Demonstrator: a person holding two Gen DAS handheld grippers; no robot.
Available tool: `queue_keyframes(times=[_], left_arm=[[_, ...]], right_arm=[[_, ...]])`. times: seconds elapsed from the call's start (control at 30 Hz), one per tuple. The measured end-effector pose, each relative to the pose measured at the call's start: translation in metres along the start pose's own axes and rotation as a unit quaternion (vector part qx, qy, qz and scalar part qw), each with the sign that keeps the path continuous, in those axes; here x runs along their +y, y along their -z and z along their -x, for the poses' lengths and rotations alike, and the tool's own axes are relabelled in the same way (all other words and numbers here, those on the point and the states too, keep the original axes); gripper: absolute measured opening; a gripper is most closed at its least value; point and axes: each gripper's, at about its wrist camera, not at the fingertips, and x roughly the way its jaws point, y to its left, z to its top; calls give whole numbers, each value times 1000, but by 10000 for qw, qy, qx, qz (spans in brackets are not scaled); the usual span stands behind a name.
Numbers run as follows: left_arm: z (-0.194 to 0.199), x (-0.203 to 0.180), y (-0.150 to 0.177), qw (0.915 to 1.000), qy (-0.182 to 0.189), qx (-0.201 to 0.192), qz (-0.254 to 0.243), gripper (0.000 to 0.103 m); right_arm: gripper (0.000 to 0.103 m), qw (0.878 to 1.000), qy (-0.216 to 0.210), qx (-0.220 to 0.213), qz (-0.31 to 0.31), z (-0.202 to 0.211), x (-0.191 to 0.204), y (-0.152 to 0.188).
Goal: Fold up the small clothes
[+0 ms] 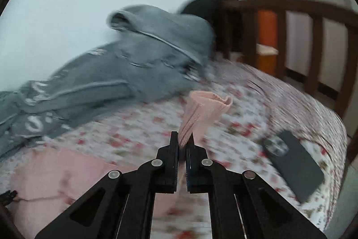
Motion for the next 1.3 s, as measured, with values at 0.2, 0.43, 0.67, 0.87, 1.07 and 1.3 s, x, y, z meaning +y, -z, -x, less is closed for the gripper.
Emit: queue_keyframes(times=[0.2,0.43,0.67,0.87,1.07,1.3], left_arm=[[49,51,11,9971,-52,-638,405,94],[64,110,30,9948,-744,-683,121,94],[44,137,41,9964,-130,-338,768,92],[49,150,45,9922,346,-523,1074,92],[48,152,44,9909,439,-533,1156,92],[51,149,44,9913,500,-466,1129,94]], right_arm=[[5,9950,-744,-335,570,27,121,-23],[5,9725,-2135,-142,919,37,286,1],[5,9283,-3270,848,1555,24,448,90],[7,9059,-3540,1720,1562,-15,484,155],[29,8670,-3786,2480,2084,-19,496,185],[42,8964,-3495,1779,2065,7,399,144]])
